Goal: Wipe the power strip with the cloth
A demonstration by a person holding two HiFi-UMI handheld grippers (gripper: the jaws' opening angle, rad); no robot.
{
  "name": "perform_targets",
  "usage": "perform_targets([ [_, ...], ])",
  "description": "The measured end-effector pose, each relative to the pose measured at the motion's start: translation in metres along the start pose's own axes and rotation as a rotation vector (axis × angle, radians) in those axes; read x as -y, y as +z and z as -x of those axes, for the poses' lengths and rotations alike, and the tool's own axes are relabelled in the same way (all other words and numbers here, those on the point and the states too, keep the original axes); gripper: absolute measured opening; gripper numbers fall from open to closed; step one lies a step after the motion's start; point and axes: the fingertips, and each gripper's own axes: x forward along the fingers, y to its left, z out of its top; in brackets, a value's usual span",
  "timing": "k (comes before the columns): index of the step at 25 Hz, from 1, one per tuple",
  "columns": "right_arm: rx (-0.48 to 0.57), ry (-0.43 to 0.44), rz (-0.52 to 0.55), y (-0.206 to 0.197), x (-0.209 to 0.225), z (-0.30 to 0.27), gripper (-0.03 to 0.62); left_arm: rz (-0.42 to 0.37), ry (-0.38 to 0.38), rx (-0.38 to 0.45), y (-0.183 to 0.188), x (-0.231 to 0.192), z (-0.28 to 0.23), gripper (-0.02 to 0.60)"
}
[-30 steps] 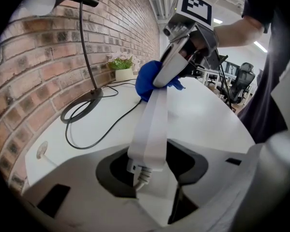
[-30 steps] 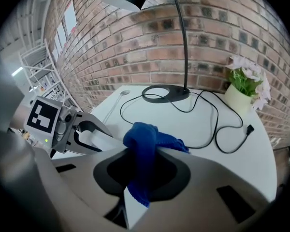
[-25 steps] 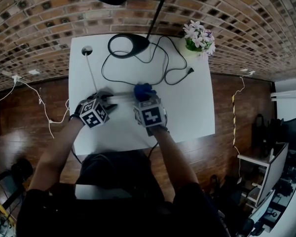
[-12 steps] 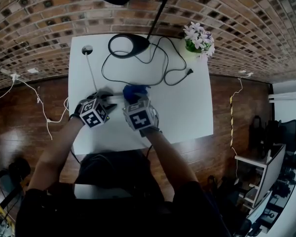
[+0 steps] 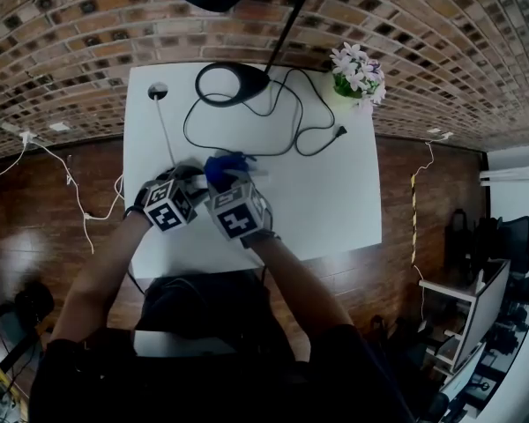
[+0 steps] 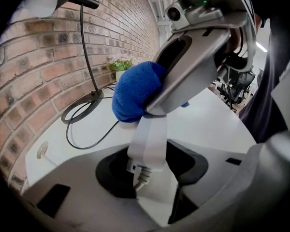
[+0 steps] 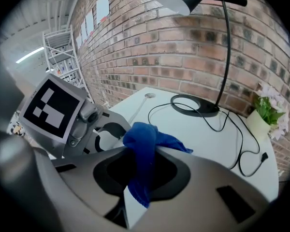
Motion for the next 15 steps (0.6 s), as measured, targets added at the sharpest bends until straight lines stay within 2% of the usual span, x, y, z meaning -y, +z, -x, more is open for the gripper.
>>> perform_targets([
  [8,-0.001,0.056,0.038,0.011,-0.023,-0.009,0.065,-0.004,0.002,0.006,0.000,0.000,0.000,0.190],
  [12,-0.002,0.113,0.005,0.018,-0.032,-0.010,0.064,0.001,0.000,-0.006,-0.007,0.001,-0.004,0.190],
  [15,-0.014,0.118,0.005,0.017,-0.034,-0.010,0.064,0.000,-0.002,-0.008,-0.009,0.002,-0.005,0.190],
])
